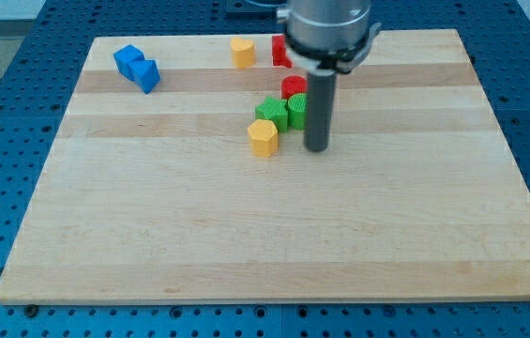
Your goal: Move the yellow heart left to the green star
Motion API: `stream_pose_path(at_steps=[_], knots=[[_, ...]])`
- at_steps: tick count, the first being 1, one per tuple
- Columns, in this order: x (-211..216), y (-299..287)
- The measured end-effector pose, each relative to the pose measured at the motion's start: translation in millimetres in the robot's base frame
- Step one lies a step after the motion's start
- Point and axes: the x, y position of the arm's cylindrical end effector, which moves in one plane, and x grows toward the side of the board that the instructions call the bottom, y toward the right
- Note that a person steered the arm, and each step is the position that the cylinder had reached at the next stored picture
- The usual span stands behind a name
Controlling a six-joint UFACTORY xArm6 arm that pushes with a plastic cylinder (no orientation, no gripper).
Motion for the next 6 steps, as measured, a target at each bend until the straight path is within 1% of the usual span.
stream_pose_path(at_steps=[1,2,3,4,6], knots=[[-75,48],[-163,15],[-203,-43],[-203,-126],[-162,-122]])
